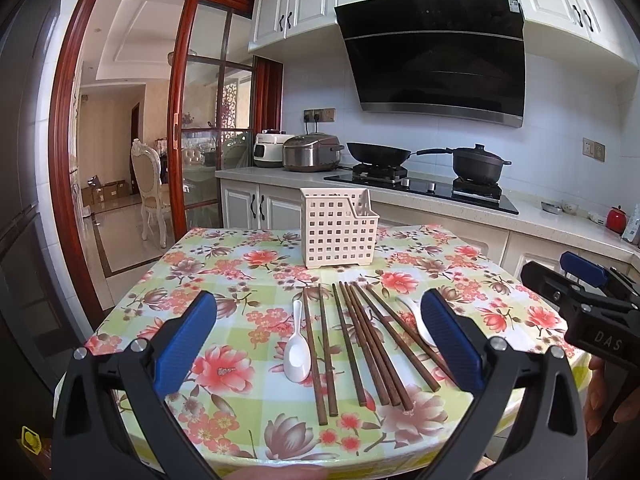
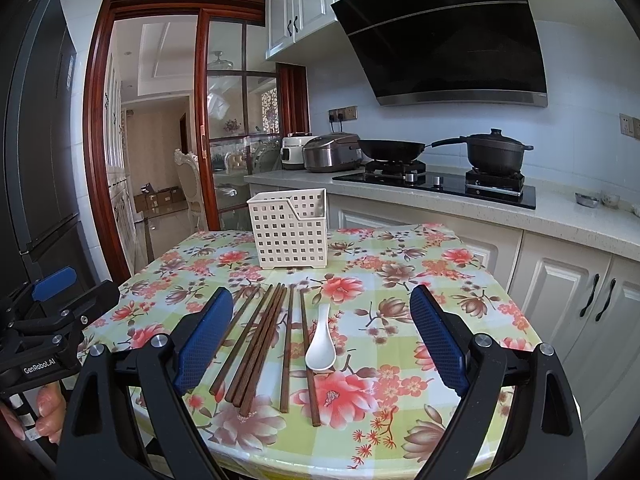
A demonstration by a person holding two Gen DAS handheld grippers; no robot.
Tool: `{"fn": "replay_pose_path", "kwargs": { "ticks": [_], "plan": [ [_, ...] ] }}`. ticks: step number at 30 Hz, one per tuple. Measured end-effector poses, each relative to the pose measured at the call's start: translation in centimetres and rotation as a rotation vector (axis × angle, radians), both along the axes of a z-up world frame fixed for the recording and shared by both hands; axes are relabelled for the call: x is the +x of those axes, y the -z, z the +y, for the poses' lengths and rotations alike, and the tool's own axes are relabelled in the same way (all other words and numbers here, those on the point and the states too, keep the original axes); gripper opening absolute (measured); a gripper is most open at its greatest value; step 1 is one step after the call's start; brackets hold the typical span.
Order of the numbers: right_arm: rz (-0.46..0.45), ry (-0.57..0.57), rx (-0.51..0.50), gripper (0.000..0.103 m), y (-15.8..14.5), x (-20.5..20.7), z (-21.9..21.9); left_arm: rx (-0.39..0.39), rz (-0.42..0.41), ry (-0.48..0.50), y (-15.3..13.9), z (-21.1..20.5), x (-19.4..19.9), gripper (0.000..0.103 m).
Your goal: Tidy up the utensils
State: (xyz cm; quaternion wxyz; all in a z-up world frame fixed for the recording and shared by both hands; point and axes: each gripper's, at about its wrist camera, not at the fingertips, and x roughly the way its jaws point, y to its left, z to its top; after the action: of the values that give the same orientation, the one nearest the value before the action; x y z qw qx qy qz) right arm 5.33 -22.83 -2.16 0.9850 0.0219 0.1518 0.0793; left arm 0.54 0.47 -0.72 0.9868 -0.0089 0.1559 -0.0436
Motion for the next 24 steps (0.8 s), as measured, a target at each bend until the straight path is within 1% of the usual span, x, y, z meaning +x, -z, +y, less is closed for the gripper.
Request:
{"fn": "replay_pose_path", "kwargs": {
  "ticks": [11, 17, 21, 24],
  "plan": [
    [0.031, 0.003, 0.009, 0.085, 0.9, 0.8, -0.4, -0.005, 0.038, 0.007, 0.9, 0.1, 1.1, 0.099],
    [0.060, 0.013, -0.007, 0.085, 1.8, 1.8, -0.3, 0.005, 0.086, 0.031, 1.9, 0.2, 2.3, 0.099],
    [0.107, -0.001, -0.015, 0.085, 2.4, 3.5, -0.2, 0.037, 0.149, 0.000, 2.6, 0.6, 4.3, 0.099],
    [0.172, -0.003, -0.036, 0.085, 3.2, 6.0, -0.2, 0.050, 0.240, -0.044, 3.7, 1.4, 7.0, 0.098]
  ]
}}
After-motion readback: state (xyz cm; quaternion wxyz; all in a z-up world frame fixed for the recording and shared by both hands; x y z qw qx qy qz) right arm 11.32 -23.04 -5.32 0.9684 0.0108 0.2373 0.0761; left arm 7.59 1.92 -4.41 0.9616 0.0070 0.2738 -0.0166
